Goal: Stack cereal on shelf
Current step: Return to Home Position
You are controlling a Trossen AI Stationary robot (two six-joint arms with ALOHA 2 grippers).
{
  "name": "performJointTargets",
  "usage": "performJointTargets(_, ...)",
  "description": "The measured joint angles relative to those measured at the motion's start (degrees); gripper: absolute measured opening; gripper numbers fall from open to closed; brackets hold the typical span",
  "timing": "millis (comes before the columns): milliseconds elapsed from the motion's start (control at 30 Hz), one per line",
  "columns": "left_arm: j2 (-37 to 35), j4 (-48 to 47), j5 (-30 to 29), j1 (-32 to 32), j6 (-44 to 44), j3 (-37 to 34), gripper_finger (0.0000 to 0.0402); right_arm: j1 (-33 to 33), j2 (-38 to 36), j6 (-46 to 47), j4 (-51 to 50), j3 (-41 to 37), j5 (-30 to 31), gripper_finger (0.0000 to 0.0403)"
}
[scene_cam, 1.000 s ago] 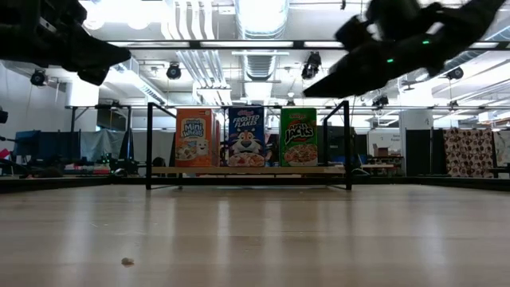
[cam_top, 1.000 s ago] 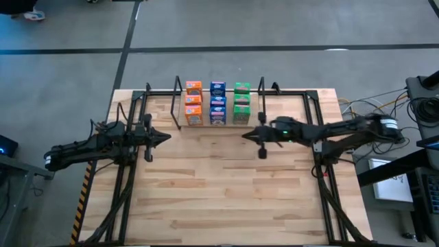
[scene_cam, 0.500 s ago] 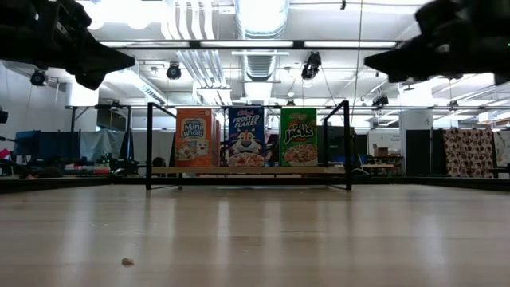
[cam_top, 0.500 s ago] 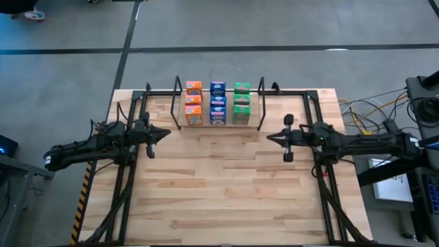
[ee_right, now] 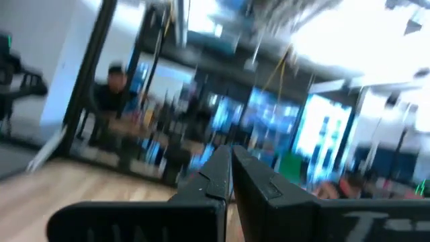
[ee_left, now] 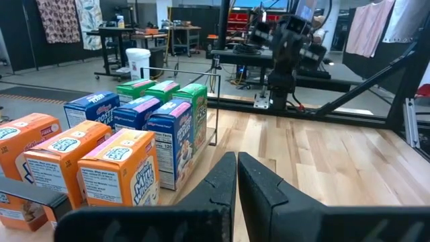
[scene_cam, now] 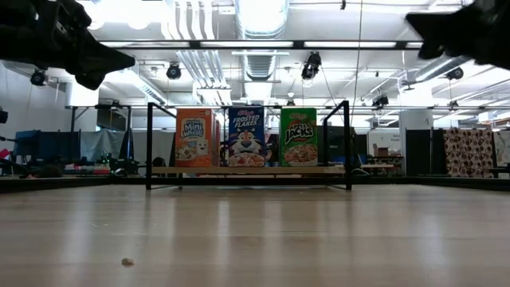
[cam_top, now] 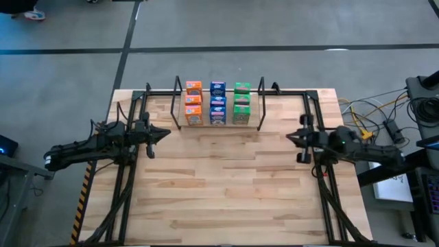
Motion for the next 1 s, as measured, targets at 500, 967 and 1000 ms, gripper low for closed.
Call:
performJointTargets(500, 0.08, 0.04, 0.02, 0.02, 0.0, 0.0, 0.0, 0.11, -6.77, 1.35, -6.23, -0.07, -7.07, 0.0009)
performJointTargets(967, 0.31, 0.02, 0.04, 0.01, 0.0, -0.02, 0.0, 0.11, -6.02, 15.72, -14.39, -0.09, -6.97, 0.0009)
performJointTargets(1000, 0.31, 0.02, 0.04, 0.02, 0.0, -0.02, 0.0, 0.11, -5.85, 16.21, -14.4, -0.09, -6.97, 0.0009)
